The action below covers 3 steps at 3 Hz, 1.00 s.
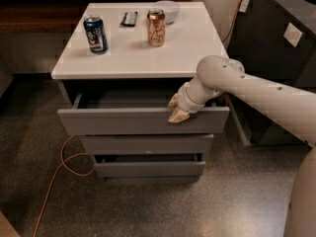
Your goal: Open top drawer
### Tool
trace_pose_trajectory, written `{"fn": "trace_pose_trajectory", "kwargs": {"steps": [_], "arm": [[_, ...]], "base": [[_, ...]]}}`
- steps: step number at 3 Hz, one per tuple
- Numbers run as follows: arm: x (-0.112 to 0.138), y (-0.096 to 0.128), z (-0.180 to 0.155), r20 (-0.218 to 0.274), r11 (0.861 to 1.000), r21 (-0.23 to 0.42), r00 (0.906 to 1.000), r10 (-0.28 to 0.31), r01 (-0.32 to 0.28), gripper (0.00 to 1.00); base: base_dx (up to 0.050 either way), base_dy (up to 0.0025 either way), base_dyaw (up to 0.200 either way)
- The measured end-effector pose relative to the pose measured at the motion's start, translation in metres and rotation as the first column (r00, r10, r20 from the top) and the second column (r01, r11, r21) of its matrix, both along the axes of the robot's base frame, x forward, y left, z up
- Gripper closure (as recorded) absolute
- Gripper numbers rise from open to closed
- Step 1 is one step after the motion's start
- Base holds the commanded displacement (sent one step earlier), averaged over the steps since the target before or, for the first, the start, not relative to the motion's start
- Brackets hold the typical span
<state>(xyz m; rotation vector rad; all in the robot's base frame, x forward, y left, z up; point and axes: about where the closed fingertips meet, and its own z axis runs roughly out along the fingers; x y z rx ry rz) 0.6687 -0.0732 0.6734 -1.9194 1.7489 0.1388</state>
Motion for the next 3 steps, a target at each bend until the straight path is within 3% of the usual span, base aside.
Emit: {"fn": "trace_pose_trajectory", "kwargs": {"steps": [3], "arm": [[-0.0002, -0.0001, 0.0, 0.0, 1.0, 0.0, 1.0, 0.0, 0.0, 1.0]], "base": [[0.0, 0.0, 0.0]]}}
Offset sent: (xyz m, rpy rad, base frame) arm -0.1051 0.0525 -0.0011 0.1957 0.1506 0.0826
